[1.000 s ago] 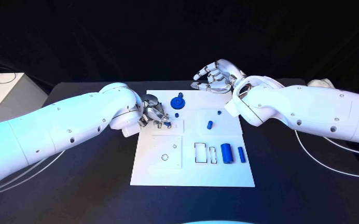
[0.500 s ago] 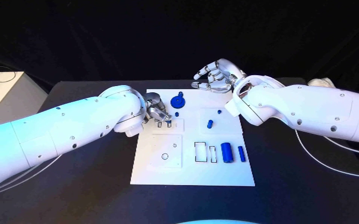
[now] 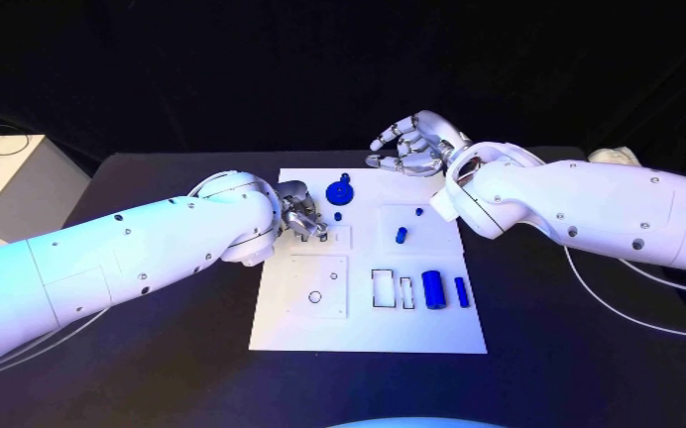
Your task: Assemble the parts on the task board
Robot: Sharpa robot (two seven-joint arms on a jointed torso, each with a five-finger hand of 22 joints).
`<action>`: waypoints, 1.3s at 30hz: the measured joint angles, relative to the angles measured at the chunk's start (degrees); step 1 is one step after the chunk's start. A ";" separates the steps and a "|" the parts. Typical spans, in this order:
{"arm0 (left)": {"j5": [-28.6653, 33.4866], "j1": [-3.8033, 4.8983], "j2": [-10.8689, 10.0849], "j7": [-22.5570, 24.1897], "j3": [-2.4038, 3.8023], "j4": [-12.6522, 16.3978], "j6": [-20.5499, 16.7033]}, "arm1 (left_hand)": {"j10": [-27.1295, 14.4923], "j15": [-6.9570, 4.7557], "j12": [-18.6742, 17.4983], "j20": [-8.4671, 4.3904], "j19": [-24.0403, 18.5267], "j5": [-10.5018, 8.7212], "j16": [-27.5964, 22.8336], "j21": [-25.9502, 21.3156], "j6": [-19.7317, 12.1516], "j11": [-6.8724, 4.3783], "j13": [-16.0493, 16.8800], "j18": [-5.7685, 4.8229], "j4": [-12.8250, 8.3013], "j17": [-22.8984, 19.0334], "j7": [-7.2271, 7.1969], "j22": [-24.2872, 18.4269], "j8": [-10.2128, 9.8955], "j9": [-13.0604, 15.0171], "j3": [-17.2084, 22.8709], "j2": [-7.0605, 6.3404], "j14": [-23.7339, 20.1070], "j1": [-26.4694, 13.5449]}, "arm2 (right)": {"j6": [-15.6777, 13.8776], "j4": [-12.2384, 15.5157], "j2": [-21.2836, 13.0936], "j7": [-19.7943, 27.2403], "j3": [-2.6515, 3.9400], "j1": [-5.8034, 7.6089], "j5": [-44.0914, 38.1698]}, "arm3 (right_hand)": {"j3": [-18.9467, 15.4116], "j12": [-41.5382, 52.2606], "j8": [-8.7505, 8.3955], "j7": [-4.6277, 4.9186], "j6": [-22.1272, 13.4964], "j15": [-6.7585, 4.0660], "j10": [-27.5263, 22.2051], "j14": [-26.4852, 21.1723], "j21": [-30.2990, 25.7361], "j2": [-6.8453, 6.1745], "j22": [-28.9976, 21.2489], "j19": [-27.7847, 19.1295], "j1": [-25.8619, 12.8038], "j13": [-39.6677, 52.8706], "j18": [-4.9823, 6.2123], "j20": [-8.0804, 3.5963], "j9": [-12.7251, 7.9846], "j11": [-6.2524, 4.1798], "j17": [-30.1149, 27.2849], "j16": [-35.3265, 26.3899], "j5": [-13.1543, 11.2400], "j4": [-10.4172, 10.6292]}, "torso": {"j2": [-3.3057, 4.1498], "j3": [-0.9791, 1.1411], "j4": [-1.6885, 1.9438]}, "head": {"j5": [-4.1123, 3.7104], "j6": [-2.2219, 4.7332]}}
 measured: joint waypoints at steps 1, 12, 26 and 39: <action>-0.25 -0.03 0.01 0.00 -0.01 -0.01 -0.15 | 0.00 0.00 0.00 0.00 0.00 0.09 0.00 0.00 0.01 0.00 0.00 0.00 0.00 0.02 0.00 0.00 0.00 0.00 0.00 -0.03 0.00 -0.03 | 0.01 0.01 -0.01 0.00 0.00 0.00 -0.01 | 0.00 0.00 0.00 0.00 0.00 0.00 0.00 0.00 0.00 0.00 0.00 0.00 0.00 0.00 0.00 0.00 0.00 0.00 0.00 0.00 0.00 0.00 | 0.01 0.00 0.00 | -0.02 -0.01; -1.63 -0.20 0.11 -0.02 -0.07 -0.06 -0.74 | 0.09 -0.20 0.00 0.00 0.40 0.09 0.00 0.00 0.10 0.09 0.03 0.01 0.00 0.04 -0.10 0.21 -0.06 -0.02 0.00 -0.18 0.20 -0.18 | 0.10 0.04 -0.01 0.00 0.00 -0.01 -0.06 | 0.00 0.00 0.00 0.00 0.00 0.00 0.00 0.00 0.00 0.00 -0.01 0.00 0.00 0.00 0.00 0.00 -0.01 0.00 0.00 0.00 0.00 0.00 | 0.00 0.04 -0.01 | -0.06 -0.17; -2.00 -0.21 0.17 0.05 -0.08 -0.05 0.90 | 0.09 -0.20 -0.01 0.00 0.40 0.09 0.00 0.00 0.09 0.10 -0.23 0.02 0.00 0.04 -0.09 0.21 -0.19 -0.09 0.01 -0.33 0.20 -0.33 | 0.19 0.02 0.02 -0.02 0.00 -0.01 -0.12 | 0.00 0.00 0.00 0.00 0.00 0.00 0.00 0.00 0.00 0.00 -0.02 0.00 0.00 0.00 0.00 0.00 -0.02 0.00 0.00 0.00 0.00 0.00 | -0.04 0.07 -0.02 | -0.25 -0.28; -2.00 -0.21 0.31 0.13 -0.07 -0.13 1.93 | 0.09 -0.19 -0.01 0.01 0.40 0.07 0.00 0.00 0.03 0.11 -0.31 0.02 0.00 0.03 -0.03 0.19 -0.20 -0.06 0.01 -0.33 0.20 -0.33 | 0.23 0.02 -0.01 -0.05 0.00 -0.02 -0.15 | 0.00 0.00 0.00 0.00 0.00 0.00 0.00 0.00 0.00 0.00 -0.03 0.00 0.00 0.00 0.00 0.00 -0.03 0.00 0.00 0.00 0.00 0.00 | -0.03 0.05 0.02 | -0.36 -0.43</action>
